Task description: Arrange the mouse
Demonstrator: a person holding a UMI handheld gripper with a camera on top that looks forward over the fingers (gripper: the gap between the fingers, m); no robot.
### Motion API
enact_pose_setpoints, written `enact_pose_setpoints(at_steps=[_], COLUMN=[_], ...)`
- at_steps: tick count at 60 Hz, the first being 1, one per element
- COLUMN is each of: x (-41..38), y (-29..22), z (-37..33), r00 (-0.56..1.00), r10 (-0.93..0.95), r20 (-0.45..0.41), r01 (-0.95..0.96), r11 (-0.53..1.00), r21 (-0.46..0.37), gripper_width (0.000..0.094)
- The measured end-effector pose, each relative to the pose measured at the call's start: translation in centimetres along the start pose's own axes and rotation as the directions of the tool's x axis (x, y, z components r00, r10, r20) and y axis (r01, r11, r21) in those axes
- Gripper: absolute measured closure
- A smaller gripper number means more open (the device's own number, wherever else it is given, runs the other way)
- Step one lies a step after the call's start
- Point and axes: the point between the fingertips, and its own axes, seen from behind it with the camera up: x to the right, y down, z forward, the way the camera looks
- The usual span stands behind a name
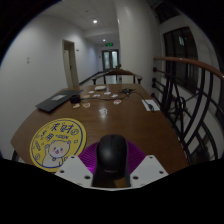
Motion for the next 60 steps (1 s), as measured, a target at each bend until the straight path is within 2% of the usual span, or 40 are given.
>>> enact_pose_setpoints(at_steps=[6,13,22,28,32,40,51,53,60], x=[0.9,-0.4,-8.8,-13.8,-15.9,-17.6,-16.8,-16.9,-16.9], y=[-0.5,-6.6,-12.7,-13.4,-11.5,-5.7,-0.8,-1.2,-1.1], z=[-0.9,-3.7,-7.8,-7.4,-4.9,0.1,2.3,2.5,2.6], r00=[0.999,0.996,0.999,0.997,0.997,0.997,0.997,0.997,0.997], r10=[-0.034,-0.062,-0.012,-0.012,-0.027,-0.049,-0.072,-0.065,-0.054], r20=[-0.034,-0.07,0.038,0.082,0.067,0.053,0.026,0.033,0.052], r01=[0.034,0.069,0.004,-0.007,0.013,0.045,0.073,0.066,0.057], r11=[0.999,0.992,0.981,0.972,0.979,0.997,0.996,0.998,0.997], r21=[-0.012,0.105,0.195,0.235,0.203,0.068,-0.046,-0.02,-0.044], gripper_width=[0.0596,0.0593,0.0569,0.0562,0.0562,0.0563,0.0544,0.054,0.0469])
